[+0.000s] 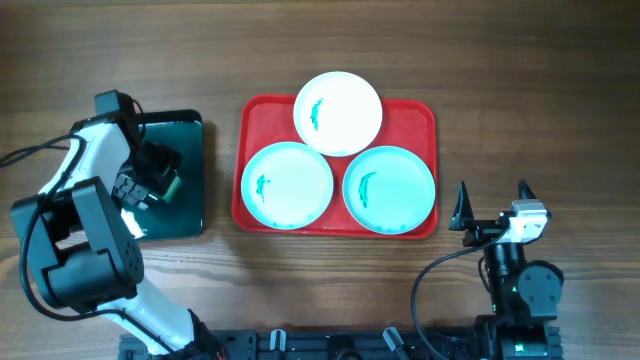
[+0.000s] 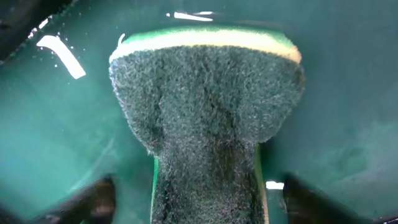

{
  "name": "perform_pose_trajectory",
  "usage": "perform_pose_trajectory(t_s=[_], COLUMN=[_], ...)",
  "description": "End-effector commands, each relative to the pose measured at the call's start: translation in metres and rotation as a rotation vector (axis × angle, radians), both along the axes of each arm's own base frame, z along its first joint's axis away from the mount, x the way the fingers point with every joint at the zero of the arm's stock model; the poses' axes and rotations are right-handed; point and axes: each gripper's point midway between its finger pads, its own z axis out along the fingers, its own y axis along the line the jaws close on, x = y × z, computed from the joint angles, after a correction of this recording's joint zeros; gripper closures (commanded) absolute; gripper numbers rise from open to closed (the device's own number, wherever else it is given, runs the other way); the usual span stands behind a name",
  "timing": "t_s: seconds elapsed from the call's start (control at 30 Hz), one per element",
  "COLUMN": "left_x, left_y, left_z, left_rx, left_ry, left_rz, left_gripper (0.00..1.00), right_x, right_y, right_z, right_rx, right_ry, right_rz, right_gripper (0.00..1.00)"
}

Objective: Clean dirty plates on tray and stack at the side
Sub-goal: 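Dip and rub the held sponge in the water of the black tray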

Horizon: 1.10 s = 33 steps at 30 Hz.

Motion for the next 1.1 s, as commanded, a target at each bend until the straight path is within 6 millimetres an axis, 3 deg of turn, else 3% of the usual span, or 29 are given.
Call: perform_pose_trajectory(t_s=[0.0,0.03,0.1,0.13,0.17,0.2,0.23,0.43,0.5,0.57,0.7,0.73,0.77,0.83,1.0,1.07], left_x=[-0.005,-0.004,-0.003,-0.003,-0.001,0.002,0.007,0.031,0.029,0.029,0.027,0.025,0.023,0.019,0.018,0.018], left_y=[-0.001,0.0,0.005,0.008,0.011,0.014,0.017,0.033,0.044,0.044,0.043,0.043,0.042,0.036,0.036,0.036], left_z=[-0.007,-0.007,-0.007,-0.007,-0.006,-0.006,-0.005,-0.001,0.001,0.001,-0.002,-0.004,-0.007,-0.012,-0.019,-0.029], left_rx=[-0.014,-0.007,0.02,0.036,0.05,0.066,0.083,0.162,0.223,0.224,0.221,0.218,0.213,0.185,0.186,0.181], left_ry=[0.019,0.015,0.015,0.014,0.009,-0.004,-0.023,-0.117,-0.105,-0.104,-0.094,-0.083,-0.076,-0.069,-0.064,-0.046], left_rz=[0.013,0.013,0.014,0.014,0.014,0.016,0.017,0.025,0.032,0.033,0.031,0.03,0.029,0.026,0.022,0.017], left_gripper=[0.66,0.95,0.96,0.91,0.69,0.38,0.0,0.0,0.1,0.45,0.96,0.96,0.94,0.03,0.0,0.08], right_x=[0.0,0.0,0.0,0.0,0.0,0.0,0.0,0.0,0.0,0.0,0.0,0.0,0.0,0.0,0.0,0.0], right_y=[-0.004,-0.004,-0.004,-0.004,-0.004,-0.004,-0.004,-0.004,-0.004,-0.004,-0.004,-0.004,-0.004,-0.004,-0.004,-0.004], right_z=[0.002,0.002,0.002,0.002,0.002,0.002,0.002,0.002,0.002,0.002,0.002,0.002,0.002,0.002,0.002,0.002], right_rx=[-0.012,-0.012,-0.012,-0.012,-0.011,-0.012,-0.012,-0.011,-0.011,-0.012,-0.012,-0.012,-0.011,-0.012,-0.012,-0.011], right_ry=[-0.01,-0.01,-0.01,-0.009,-0.01,-0.01,-0.009,-0.009,-0.009,-0.009,-0.009,-0.01,-0.01,-0.009,-0.01,-0.01], right_rz=[-0.017,-0.017,-0.017,-0.017,-0.017,-0.017,-0.017,-0.017,-0.017,-0.017,-0.017,-0.017,-0.017,-0.017,-0.017,-0.017], right_gripper=[0.0,0.0,0.0,0.0,0.0,0.0,0.0,0.0,0.0,0.0,0.0,0.0,0.0,0.0,0.0,0.0])
